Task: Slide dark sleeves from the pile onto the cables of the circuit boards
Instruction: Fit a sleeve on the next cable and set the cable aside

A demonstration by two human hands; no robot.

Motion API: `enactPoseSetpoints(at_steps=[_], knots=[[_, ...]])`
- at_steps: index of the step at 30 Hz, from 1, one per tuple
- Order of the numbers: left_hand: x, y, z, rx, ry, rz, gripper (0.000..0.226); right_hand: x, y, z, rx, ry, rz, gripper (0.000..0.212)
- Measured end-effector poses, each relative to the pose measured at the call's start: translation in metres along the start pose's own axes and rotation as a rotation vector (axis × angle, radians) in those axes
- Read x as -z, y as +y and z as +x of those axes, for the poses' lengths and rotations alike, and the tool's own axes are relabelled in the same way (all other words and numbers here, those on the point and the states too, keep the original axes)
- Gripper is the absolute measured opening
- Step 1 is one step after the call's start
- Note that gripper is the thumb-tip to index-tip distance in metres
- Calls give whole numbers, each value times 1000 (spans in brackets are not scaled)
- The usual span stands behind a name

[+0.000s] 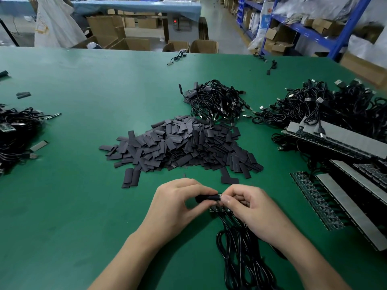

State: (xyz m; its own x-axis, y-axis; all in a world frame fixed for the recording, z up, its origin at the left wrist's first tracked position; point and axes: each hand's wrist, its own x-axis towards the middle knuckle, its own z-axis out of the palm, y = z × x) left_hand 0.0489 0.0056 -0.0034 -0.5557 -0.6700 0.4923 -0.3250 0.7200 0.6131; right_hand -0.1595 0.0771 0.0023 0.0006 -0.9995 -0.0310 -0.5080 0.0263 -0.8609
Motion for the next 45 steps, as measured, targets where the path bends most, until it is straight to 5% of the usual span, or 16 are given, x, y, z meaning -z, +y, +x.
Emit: enactPoseSetpoints(at_steps=[12, 26, 45], knots=[[-3, 1, 2, -135, 28, 170, 17, 0, 4, 1, -38, -52, 132, 38], [1, 4, 2, 153, 230, -23, 25, 4, -2, -1, -86, -38, 221, 26], [-1, 12, 5, 285, 181, -245, 25, -4, 2, 3, -97, 19, 278, 22]])
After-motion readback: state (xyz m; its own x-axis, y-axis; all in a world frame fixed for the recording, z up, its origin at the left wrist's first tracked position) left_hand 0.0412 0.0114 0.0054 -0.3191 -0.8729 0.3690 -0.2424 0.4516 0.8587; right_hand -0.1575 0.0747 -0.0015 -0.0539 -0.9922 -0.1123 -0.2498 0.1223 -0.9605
